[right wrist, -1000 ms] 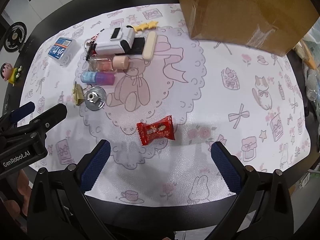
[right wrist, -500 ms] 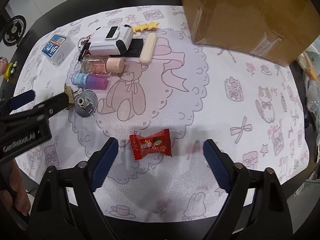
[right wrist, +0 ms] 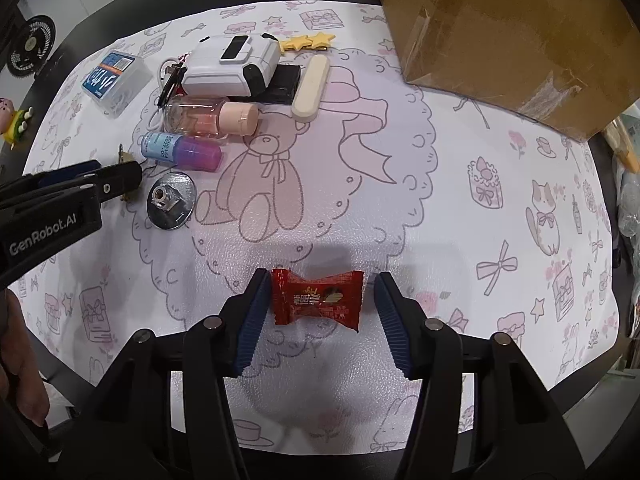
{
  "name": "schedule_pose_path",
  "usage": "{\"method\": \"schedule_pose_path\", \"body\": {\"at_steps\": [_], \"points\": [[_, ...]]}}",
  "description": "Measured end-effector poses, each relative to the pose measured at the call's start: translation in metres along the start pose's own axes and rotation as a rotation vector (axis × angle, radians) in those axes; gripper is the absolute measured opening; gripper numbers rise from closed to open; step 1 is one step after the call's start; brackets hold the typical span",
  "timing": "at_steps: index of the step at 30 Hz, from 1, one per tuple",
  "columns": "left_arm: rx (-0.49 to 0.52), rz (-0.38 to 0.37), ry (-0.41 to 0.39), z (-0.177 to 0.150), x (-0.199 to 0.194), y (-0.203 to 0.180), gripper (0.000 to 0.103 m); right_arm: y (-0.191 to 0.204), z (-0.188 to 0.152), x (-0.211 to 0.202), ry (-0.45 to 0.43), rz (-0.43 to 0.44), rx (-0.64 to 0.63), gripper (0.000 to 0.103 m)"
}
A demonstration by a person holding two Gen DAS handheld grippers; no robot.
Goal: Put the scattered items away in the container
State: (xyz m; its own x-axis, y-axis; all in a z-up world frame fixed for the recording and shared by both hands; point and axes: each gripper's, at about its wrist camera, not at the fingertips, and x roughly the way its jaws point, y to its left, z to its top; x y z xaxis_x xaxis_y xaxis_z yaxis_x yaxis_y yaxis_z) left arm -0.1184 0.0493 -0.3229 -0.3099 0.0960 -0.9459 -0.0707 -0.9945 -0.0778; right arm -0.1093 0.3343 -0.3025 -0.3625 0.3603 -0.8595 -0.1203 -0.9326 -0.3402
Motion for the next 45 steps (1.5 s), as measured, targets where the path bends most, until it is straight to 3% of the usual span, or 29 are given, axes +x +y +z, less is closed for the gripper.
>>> {"method": "schedule_pose_path", "body": {"at_steps": [2,6,8,10,12,29,37,45], "points": [[0.003,-0.005,-0.005,0.0,0.001,-0.002,0.038,-0.001,0.0,0.0,-0.003,0.012,0.008,0.058],[0.004,-0.023,-0.006,-0.001,0.0,-0.005,0.024,0.0,-0.002,0.0,-0.016,0.008,0.007,0.057],[0.0,-0.035,-0.008,-0.002,-0.002,-0.004,0.023,-0.001,-0.003,-0.001,-0.024,0.003,0.016,0.05],[-0.009,-0.037,-0.016,-0.003,-0.004,-0.002,0.02,-0.002,-0.003,-0.002,-0.03,0.001,0.022,0.023],[-0.014,-0.045,-0.019,-0.004,-0.005,0.0,0.019,-0.002,-0.003,-0.003,-0.03,0.006,0.019,0.02],[-0.009,-0.081,-0.085,-0.011,-0.037,0.004,0.017,0.001,-0.007,-0.016,-0.046,0.065,0.024,0.016],[-0.015,-0.043,-0.049,-0.008,-0.046,0.004,0.017,-0.007,0.002,-0.052,-0.095,0.064,0.021,0.016],[-0.005,-0.022,-0.071,-0.001,-0.078,-0.005,0.017,-0.006,0.026,-0.093,-0.135,0.11,0.003,0.016]]}}
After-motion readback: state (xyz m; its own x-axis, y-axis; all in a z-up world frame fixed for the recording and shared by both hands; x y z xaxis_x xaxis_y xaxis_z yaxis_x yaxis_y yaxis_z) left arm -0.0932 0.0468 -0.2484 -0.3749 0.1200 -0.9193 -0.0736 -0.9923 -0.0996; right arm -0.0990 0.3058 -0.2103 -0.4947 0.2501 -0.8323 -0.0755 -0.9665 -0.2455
